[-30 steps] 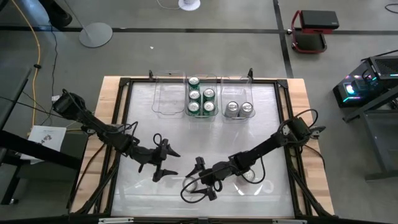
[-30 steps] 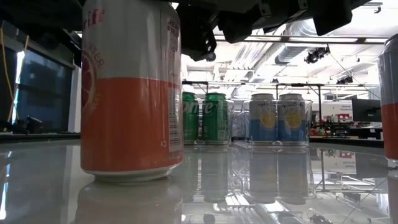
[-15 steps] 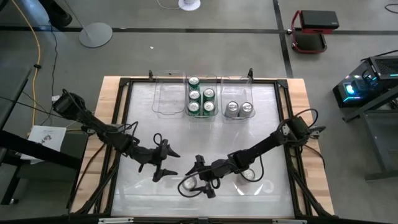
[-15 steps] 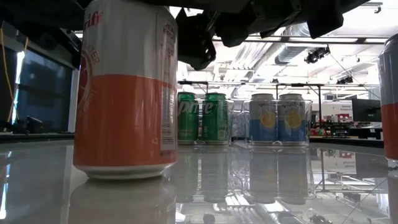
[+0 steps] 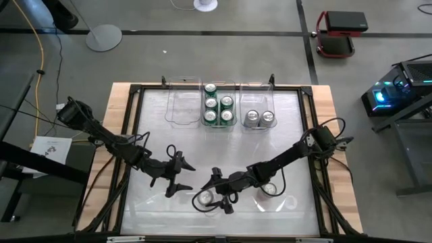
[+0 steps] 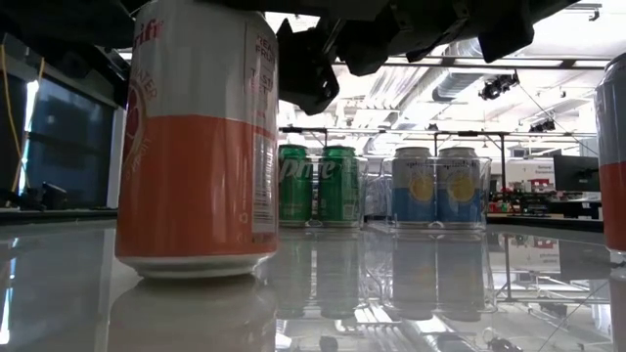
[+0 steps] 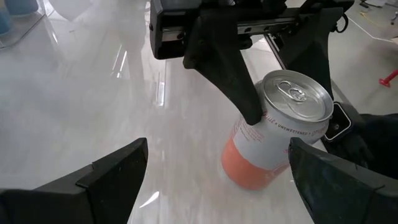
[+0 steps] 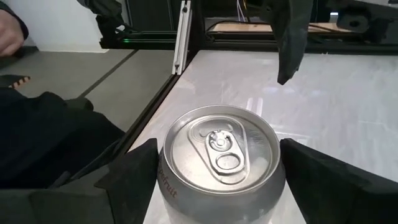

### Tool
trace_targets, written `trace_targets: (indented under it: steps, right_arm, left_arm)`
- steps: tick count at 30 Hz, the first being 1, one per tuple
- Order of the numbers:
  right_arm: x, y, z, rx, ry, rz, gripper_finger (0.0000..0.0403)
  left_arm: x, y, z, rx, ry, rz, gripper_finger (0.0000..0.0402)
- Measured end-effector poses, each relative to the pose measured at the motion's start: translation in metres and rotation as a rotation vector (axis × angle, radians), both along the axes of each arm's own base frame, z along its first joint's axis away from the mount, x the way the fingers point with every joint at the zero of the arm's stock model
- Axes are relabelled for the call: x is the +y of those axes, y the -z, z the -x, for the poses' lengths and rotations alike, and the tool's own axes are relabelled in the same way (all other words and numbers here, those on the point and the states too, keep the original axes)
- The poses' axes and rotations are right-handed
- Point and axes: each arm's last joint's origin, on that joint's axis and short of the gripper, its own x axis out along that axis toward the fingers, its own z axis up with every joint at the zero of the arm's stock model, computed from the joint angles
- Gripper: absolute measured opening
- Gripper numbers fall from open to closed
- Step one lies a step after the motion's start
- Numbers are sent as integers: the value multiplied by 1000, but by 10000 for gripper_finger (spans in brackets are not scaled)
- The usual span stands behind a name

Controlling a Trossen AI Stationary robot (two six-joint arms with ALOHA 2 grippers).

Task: Sort soda cans
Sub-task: Put the orange-white soda can into the left transparent bin

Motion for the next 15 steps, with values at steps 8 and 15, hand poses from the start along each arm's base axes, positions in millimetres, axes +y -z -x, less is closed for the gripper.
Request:
trace_targets:
  steps: [8,15]
  right_arm:
    - [-2,9,1,53,-31,13,352]
    - [-1,5,1,-21,-74,116,355]
  left_arm:
    - [0,0,0,-1,0,0,365]
    - [0,0,0,-1,0,0,365]
